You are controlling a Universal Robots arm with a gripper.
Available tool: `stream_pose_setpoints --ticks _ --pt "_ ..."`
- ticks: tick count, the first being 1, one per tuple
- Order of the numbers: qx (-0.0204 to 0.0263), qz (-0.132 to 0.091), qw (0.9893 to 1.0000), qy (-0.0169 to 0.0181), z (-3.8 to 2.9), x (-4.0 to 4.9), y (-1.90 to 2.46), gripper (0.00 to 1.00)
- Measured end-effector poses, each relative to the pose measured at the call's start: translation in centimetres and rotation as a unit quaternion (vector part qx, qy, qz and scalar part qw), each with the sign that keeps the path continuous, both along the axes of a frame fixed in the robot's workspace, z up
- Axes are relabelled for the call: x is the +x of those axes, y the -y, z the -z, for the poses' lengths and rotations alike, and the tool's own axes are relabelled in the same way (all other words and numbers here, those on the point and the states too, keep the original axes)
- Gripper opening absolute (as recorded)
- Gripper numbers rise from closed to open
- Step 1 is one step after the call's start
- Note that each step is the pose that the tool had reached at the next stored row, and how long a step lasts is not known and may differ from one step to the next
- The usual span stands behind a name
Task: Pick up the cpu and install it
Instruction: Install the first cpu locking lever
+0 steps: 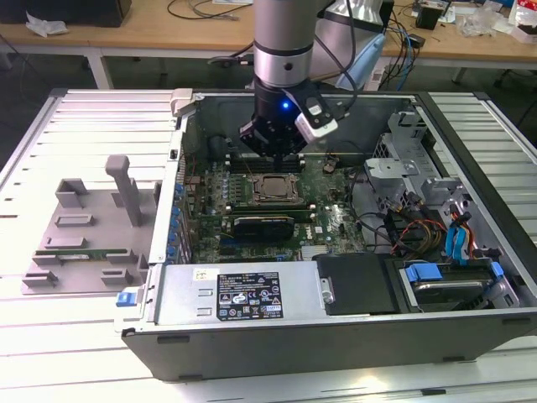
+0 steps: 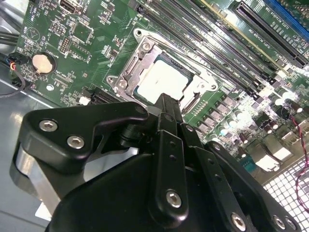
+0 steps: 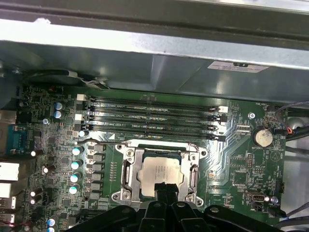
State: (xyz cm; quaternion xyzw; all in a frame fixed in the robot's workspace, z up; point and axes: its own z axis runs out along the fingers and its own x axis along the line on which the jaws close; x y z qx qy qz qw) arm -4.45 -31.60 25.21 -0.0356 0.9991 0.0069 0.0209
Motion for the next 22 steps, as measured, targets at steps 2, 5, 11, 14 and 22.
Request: stream_pose_setpoints --ticks 2,5,11,14,22 --pt "0.0 0.0 1.0 0.0 0.0 -0.15 0.0 0.11" --pt "0.0 0.0 1.0 0.0001 0.0 -0.46 0.0 0.11" --pt "0.0 0.0 1.0 0.0 0.0 -1.22 0.0 0.11" --pt "0.0001 0.0 1.0 0.0 0.0 -1.56 0.0 0.11" --pt "0.0 0.0 1.0 0.0 0.0 -2.73 0.0 0.11"
